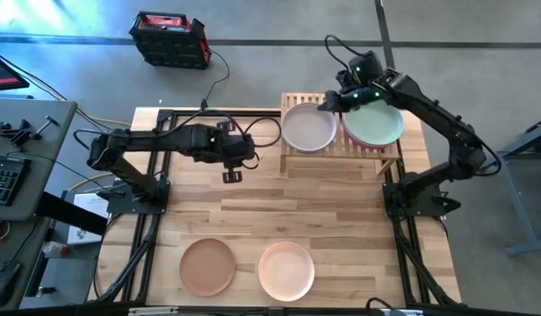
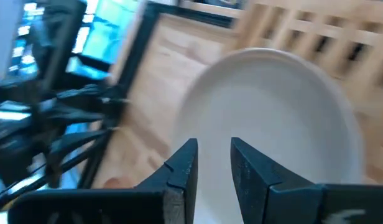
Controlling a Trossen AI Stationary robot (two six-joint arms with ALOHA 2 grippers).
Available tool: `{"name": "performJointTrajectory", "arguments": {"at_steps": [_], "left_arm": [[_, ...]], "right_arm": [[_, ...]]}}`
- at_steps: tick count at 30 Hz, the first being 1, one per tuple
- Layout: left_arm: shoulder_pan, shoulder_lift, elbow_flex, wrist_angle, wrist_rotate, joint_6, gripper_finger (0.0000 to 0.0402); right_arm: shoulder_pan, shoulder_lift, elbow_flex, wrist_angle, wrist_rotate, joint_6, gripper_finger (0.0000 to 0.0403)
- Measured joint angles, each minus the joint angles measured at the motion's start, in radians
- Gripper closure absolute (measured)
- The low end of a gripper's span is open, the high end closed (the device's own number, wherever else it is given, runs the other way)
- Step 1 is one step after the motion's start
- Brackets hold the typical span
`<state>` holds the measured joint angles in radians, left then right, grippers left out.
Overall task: Place and stack plates onto a shelf
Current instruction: Stack the brown plate on top of the gray plate on the shelf
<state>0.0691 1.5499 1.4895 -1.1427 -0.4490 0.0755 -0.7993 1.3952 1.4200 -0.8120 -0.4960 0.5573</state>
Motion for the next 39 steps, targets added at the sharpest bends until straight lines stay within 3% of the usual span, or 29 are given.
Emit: {"name": "performJointTrajectory", "arguments": {"at_steps": [9,20,32,39], "left_arm": [[0.030,-0.001,-0.008,-0.131,0.035,-0.205,0.0284],[0.034,-0.001,-0.148,-0.204,0.165,-0.341,0.0284],[-0.017,-0.001,-0.334,-0.245,0.209,-0.394,0.0284],[-0.096,-0.001,-0.453,-0.249,0.302,-0.432,0.0284]], "right_arm": [[0.105,-0.028,0.000,0.068,-0.055,-0.023,0.0329],[0.302,-0.028,0.000,0.069,-0.022,-0.061,0.0329],[0.546,-0.028,0.000,0.069,0.237,0.131,0.0329],[0.671,-0.028,0.000,0.069,0.423,0.251,0.0329]]}}
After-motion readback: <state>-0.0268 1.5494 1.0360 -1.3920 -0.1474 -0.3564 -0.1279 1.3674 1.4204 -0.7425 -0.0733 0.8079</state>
